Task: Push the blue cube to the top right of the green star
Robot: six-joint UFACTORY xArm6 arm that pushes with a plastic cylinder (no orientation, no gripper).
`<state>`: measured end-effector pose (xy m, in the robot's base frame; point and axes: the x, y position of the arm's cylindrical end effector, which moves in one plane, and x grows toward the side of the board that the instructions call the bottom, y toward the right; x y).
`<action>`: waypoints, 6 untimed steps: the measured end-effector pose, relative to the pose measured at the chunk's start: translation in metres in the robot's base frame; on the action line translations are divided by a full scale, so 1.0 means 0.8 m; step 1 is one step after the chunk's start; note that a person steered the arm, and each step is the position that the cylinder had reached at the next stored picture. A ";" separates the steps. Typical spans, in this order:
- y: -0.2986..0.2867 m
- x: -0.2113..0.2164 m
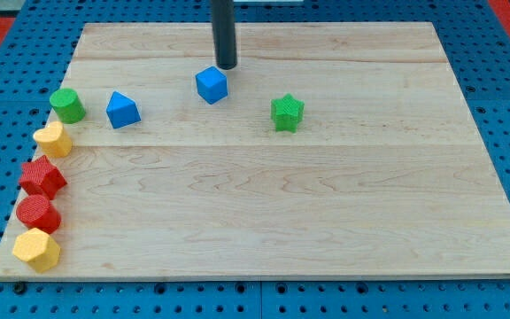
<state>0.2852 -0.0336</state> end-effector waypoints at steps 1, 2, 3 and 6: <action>0.011 -0.003; -0.121 0.020; -0.139 0.057; -0.030 0.052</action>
